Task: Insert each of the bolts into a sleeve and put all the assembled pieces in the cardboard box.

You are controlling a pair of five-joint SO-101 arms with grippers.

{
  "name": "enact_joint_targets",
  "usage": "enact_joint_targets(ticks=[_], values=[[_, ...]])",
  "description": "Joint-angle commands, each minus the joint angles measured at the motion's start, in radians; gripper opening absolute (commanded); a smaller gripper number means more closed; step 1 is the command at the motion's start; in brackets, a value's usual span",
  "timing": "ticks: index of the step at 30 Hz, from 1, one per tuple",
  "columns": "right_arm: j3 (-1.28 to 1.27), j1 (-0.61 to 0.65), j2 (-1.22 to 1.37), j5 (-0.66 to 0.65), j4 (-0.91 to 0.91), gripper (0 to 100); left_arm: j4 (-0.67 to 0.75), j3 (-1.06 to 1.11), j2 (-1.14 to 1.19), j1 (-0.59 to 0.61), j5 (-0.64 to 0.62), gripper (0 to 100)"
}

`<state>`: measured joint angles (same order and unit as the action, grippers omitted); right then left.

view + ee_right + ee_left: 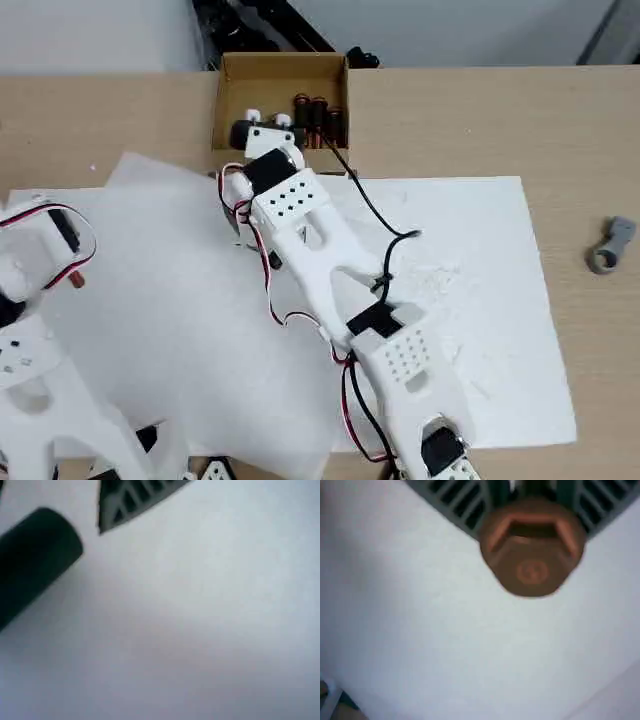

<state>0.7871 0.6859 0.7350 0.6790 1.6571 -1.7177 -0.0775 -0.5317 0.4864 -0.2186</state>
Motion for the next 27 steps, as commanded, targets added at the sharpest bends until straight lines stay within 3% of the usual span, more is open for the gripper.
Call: enact_joint_targets(ticks=[1, 16, 27], values=[[0.035, -0.022, 0.042, 0.074, 0.002, 13.4, 0.023, -0.005, -0.028, 0.006, 0.009, 0], [0.164, -0.05, 0.128, 0.074, -0.004, 13.4, 0.023, -0.005, -0.026, 0.006, 0.009, 0], [0.107, -0.048, -0.099, -0.414, 0.019, 13.4, 0.029, -0.005, -0.023, 0.006, 0.011, 0]])
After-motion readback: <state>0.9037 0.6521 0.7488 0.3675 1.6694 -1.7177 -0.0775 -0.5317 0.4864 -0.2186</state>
